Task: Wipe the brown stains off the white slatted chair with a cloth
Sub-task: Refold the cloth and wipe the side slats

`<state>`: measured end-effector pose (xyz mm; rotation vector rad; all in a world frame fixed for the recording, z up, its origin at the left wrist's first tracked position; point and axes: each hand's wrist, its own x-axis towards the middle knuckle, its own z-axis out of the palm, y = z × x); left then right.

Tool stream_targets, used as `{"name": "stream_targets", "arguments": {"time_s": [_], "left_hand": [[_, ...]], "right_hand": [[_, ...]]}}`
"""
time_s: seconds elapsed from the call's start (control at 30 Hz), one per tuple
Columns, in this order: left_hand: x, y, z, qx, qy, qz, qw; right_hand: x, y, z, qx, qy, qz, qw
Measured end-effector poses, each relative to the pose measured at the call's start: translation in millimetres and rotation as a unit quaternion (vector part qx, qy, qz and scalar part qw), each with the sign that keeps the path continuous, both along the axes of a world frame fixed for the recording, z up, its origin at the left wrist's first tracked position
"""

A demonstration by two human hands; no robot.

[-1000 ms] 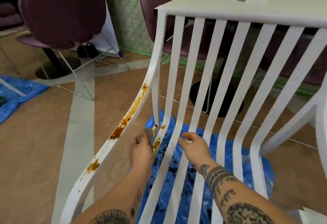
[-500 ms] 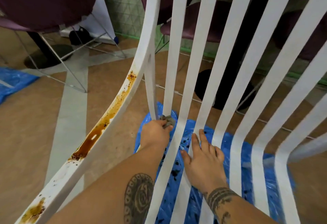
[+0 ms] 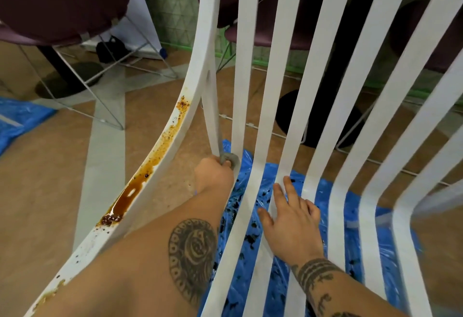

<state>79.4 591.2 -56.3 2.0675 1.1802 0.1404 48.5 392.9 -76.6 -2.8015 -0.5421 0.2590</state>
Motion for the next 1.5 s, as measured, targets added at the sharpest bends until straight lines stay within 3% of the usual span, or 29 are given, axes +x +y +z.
{"name": "stream_targets", "arguments": {"time_s": [0.27,0.5,0.6,0.73,1.03,1.13,1.27,1.5], "left_hand": [[3,-6,-4,0.033,0.068,-0.057,0.996],[-19,6,2,-0.091,0.023,0.081,0.992],[-31,-1,4,-0.090,-0.012,-0.019,0.996],[-31,-3,-1,-0.040,0.006,-0.130,0.991],[-70,12,16,-0.060,0.103,-0.111,0.987],[-72,8,29,-0.007,0.076,-0.121,0.990],[-74,-15,24,-0.039,0.023,-0.201,0.978],[-103,-13,15,-0.063,0.039,-0.139,0.987]], "right_hand": [[2,-1,-2,-0.001,-0.001,0.000,1.000],[1,-1,1,0.010,0.002,-0.005,1.000],[1,-1,-1,0.011,-0.001,0.000,1.000],[2,-2,-3,0.010,-0.008,0.001,1.000],[-1,-3,1,0.005,-0.005,0.000,1.000],[0,-2,3,0.013,-0.009,0.000,1.000],[-1,-2,-1,0.009,-0.011,-0.004,1.000],[-1,-1,-3,-0.010,-0.021,-0.005,1.000]]}}
